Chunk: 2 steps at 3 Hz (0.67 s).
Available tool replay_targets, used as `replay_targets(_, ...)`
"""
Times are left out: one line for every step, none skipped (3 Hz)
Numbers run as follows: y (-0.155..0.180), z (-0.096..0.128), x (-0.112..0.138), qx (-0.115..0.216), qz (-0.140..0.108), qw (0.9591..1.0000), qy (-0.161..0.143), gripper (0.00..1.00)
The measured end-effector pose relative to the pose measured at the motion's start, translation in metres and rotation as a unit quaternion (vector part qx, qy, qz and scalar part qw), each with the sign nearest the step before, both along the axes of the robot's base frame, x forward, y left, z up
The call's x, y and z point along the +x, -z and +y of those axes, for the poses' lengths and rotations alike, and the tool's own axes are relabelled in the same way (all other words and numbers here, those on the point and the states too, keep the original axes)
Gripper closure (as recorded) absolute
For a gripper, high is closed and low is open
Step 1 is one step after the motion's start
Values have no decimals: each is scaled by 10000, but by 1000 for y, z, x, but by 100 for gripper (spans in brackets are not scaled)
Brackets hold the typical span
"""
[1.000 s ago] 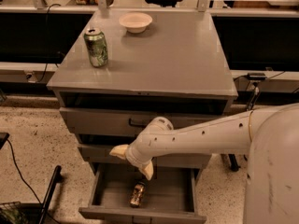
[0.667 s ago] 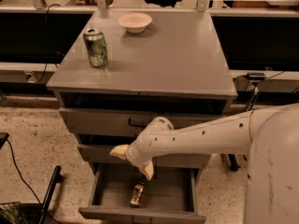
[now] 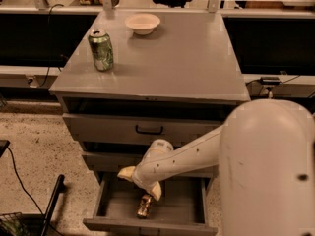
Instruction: Pick orange can from bottom drawer and place on counter
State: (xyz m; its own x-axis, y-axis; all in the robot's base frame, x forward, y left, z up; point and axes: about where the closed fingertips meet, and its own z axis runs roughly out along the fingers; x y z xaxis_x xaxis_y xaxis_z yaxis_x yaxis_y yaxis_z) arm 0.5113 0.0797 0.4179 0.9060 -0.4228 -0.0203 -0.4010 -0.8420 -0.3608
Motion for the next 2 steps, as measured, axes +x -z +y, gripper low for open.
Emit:
replay_targets(40, 6, -1, 139, 81, 9999, 42, 0)
replay_targets(46, 7, -4, 160, 112, 9998, 15, 0)
